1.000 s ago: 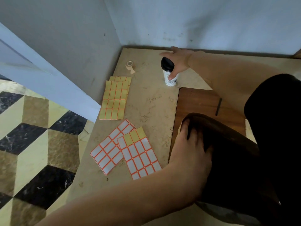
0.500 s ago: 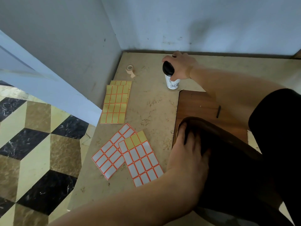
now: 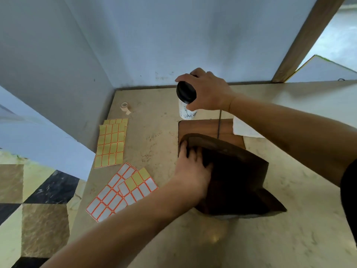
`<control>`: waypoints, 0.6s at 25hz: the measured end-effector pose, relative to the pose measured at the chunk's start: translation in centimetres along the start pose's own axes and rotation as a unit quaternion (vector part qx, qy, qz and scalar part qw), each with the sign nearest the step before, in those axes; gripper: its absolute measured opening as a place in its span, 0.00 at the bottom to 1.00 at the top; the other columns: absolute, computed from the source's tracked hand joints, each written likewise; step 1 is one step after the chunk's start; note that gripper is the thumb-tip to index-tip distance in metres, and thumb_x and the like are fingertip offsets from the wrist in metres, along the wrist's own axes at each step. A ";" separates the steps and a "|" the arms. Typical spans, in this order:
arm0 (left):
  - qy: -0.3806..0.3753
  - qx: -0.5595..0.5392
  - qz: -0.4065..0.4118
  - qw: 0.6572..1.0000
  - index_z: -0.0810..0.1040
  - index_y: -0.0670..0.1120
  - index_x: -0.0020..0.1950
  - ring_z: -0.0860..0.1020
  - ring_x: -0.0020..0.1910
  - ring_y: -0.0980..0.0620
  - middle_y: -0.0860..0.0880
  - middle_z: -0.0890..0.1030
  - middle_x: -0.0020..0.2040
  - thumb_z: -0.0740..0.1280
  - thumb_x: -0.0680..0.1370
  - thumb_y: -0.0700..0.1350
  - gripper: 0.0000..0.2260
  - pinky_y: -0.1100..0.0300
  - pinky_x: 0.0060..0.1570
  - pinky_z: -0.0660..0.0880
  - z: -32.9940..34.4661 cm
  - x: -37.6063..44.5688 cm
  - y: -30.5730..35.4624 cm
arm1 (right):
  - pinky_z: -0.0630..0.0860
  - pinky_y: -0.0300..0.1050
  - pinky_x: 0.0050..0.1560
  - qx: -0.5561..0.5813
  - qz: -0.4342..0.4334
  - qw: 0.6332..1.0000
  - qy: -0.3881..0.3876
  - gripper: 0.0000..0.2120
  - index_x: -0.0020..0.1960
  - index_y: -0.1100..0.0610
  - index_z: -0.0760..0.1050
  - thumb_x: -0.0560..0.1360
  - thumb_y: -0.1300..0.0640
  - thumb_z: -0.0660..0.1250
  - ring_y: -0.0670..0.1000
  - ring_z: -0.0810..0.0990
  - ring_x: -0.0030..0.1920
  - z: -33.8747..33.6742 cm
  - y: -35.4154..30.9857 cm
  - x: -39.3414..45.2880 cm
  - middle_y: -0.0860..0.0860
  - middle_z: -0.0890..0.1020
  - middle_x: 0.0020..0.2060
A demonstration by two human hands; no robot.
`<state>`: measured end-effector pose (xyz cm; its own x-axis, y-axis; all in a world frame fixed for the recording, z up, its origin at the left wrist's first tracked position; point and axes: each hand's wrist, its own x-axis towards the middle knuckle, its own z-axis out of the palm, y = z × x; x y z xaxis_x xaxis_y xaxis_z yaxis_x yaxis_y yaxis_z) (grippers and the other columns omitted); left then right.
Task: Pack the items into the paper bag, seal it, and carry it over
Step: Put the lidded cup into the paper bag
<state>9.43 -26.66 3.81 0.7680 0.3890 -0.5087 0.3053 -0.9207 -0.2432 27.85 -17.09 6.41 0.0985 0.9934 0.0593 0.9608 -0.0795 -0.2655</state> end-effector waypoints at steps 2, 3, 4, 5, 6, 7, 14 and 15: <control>-0.004 0.014 -0.003 1.000 0.48 0.51 0.79 0.45 0.76 0.36 0.37 0.49 0.78 0.69 0.71 0.63 0.45 0.34 0.71 0.38 -0.4 0.1 0.2 | 0.73 0.50 0.49 -0.002 0.006 1.000 0.021 0.38 0.69 0.38 0.61 0.63 0.45 0.72 0.57 0.71 0.60 -2.6 -0.2 -3.7 0.51 0.69 0.65; -0.002 0.014 -0.007 1.000 0.49 0.52 0.79 0.45 0.76 0.36 0.37 0.50 0.78 0.69 0.72 0.62 0.43 0.34 0.71 0.39 -0.6 0.2 0.4 | 0.74 0.51 0.49 -0.005 0.009 1.000 0.029 0.38 0.69 0.38 0.60 0.62 0.44 0.72 0.56 0.71 0.60 -3.8 -0.3 -5.8 0.51 0.69 0.65; 0.001 0.012 -0.012 1.000 0.51 0.52 0.78 0.46 0.76 0.36 0.38 0.51 0.78 0.68 0.73 0.61 0.41 0.33 0.71 0.39 -0.7 0.3 0.6 | 0.74 0.50 0.49 -0.010 0.011 0.999 0.035 0.38 0.69 0.37 0.60 0.63 0.43 0.72 0.55 0.71 0.60 -5.0 -0.4 -7.7 0.50 0.69 0.65; 0.001 0.015 -0.016 1.000 0.52 0.53 0.78 0.47 0.76 0.36 0.38 0.52 0.78 0.68 0.73 0.60 0.39 0.33 0.71 0.39 -0.8 0.4 0.7 | 0.74 0.49 0.49 -0.015 0.013 0.999 0.041 0.38 0.69 0.37 0.60 0.63 0.42 0.72 0.55 0.71 0.59 -6.0 -0.5 -9.5 0.50 0.70 0.65; -0.001 0.020 -0.019 1.000 0.53 0.53 0.78 0.48 0.76 0.36 0.39 0.53 0.78 0.68 0.74 0.60 0.38 0.33 0.71 0.40 -0.9 0.5 0.9 | 0.74 0.49 0.49 -0.020 0.017 0.999 0.047 0.38 0.69 0.37 0.59 0.63 0.41 0.71 0.55 0.71 0.59 -7.0 -0.7 -11.2 0.50 0.70 0.65; -0.004 0.025 -0.025 0.999 0.54 0.53 0.78 0.49 0.76 0.36 0.39 0.54 0.78 0.68 0.74 0.60 0.38 0.33 0.71 0.40 -1.0 0.6 1.0 | 0.74 0.49 0.49 -0.022 0.020 0.998 0.052 0.37 0.69 0.37 0.59 0.63 0.40 0.71 0.54 0.71 0.59 -7.9 -0.9 -12.8 0.50 0.70 0.64; -0.020 0.051 -0.050 0.997 0.57 0.54 0.77 0.53 0.76 0.37 0.39 0.58 0.77 0.66 0.75 0.59 0.34 0.32 0.71 0.41 -1.5 1.0 1.5 | 0.76 0.47 0.47 -0.052 0.016 0.996 0.073 0.37 0.69 0.35 0.58 0.63 0.35 0.67 0.52 0.72 0.58 -11.7 -3.0 -20.9 0.46 0.70 0.63; -0.023 0.054 -0.052 0.997 0.57 0.54 0.77 0.53 0.76 0.37 0.39 0.58 0.77 0.66 0.75 0.59 0.34 0.32 0.71 0.41 -1.5 1.1 1.5 | 0.76 0.47 0.47 -0.049 0.014 0.996 0.078 0.37 0.69 0.35 0.58 0.62 0.34 0.67 0.51 0.72 0.58 -11.8 -3.3 -21.4 0.46 0.70 0.63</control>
<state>11.59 -27.66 4.16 0.7086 0.4853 -0.5123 0.3170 -0.8675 -0.3834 25.67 -39.08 17.41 0.1567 0.9664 0.2039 0.9770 -0.1214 -0.1752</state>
